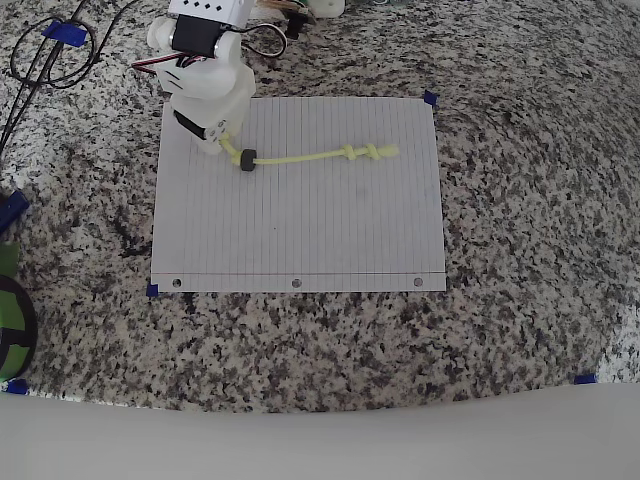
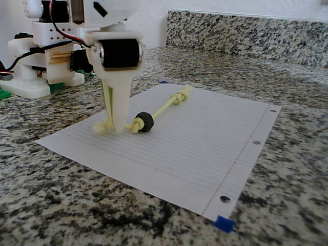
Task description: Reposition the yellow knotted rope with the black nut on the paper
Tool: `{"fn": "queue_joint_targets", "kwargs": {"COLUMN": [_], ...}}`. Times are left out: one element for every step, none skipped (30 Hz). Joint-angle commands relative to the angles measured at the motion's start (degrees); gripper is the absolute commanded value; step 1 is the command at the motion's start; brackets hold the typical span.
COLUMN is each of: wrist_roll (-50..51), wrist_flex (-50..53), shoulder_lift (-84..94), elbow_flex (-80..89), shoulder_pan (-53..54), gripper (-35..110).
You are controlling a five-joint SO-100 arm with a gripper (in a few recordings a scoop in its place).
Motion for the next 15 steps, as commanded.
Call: {"fn": "queue_joint_targets", "kwargs": {"wrist_roll": [-0.4, -0.4, -0.4, -0.4, -0.4, -0.5, -0.7, -0.7, -0.8, -0.8, -0.8, -0.8, -0.8, -0.8, -0.8], "wrist_flex": [-0.4, -0.3, -0.3, -0.3, -0.4, -0.6, -0.8, -1.0, -1.3, -1.4, -1.4, -1.4, -1.4, -1.4, -1.4], "shoulder_lift": [-0.1, -0.2, -0.3, -0.3, -0.3, -0.3, -0.3, -0.3, -0.3, -0.3, -0.3, -0.3, -0.3, -0.3, -0.3], "elbow_flex": [-1.7, -1.7, -1.7, -1.7, -1.7, -1.7, -1.7, -1.7, -1.7, -1.7, -1.7, -1.7, -1.7, -1.7, -1.7], "shoulder_pan": [0.6, 0.8, 1.0, 1.1, 1.4, 1.7, 1.8, 2.0, 2.2, 2.3, 2.3, 2.3, 2.3, 2.3, 2.3], "gripper": [27, 27, 27, 27, 27, 27, 28, 28, 28, 28, 28, 28, 27, 27, 27]}}
